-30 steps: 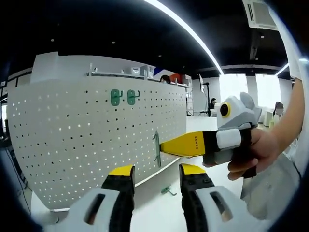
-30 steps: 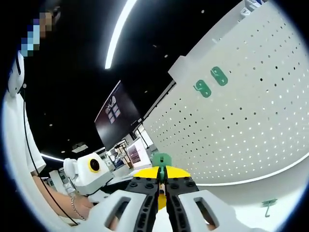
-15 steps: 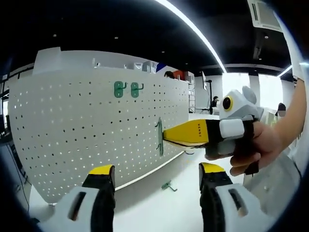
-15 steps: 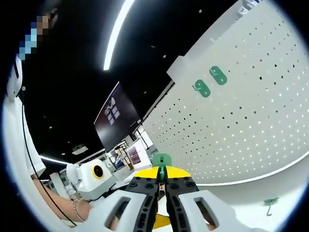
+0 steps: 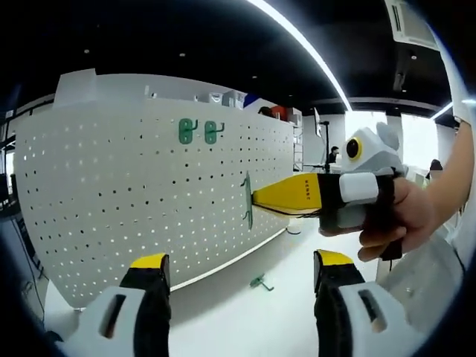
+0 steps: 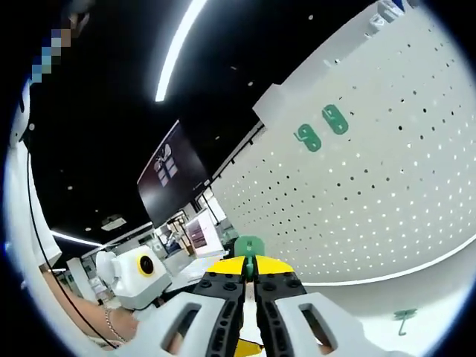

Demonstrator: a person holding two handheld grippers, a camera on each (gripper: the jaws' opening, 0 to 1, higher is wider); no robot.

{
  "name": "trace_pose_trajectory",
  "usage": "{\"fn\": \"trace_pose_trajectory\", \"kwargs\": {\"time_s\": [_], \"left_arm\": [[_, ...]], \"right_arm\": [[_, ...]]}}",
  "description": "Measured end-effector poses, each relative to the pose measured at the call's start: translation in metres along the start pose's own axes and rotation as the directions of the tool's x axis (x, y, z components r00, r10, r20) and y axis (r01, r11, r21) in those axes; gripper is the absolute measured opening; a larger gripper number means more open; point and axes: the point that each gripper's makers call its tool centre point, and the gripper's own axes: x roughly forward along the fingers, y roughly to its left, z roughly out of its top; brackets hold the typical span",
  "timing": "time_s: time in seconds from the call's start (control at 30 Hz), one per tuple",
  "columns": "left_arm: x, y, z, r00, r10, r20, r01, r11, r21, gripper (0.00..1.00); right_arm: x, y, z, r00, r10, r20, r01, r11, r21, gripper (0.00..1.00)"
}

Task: Insert the hook assembly into the mounting plate slot until the hook locks in place.

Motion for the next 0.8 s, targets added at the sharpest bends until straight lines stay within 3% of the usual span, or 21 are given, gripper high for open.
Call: {"fn": "trace_pose_trajectory", "kwargs": {"time_s": [0.17,0.3,0.6,0.8], "left_arm": [[0.000,0.000,0.000,1.000,-0.001,-0.003,0.001,1.000,-0.001,0.81],[0.001,-0.001,-0.001,1.000,-0.005,-0.005,0.005,1.000,0.002,0.81],[0.002,-0.001,0.000,1.000,-0.006,-0.006,0.006,1.000,0.001,0.80],[0.001,0.001,-0.001,1.000,-0.003,-0.008,0.003,1.000,-0.002,0.80]], "right_arm": [[-0.003,-0.011,0.003,0.994,-0.106,-0.039,0.098,0.982,-0.162,0.01],[-0.008,-0.026,0.005,0.972,-0.227,-0.055,0.201,0.934,-0.295,0.01],[-0.010,-0.036,0.003,0.965,-0.255,-0.059,0.232,0.939,-0.254,0.01],[-0.011,-0.044,0.014,0.961,-0.272,-0.040,0.253,0.931,-0.263,0.01]]}}
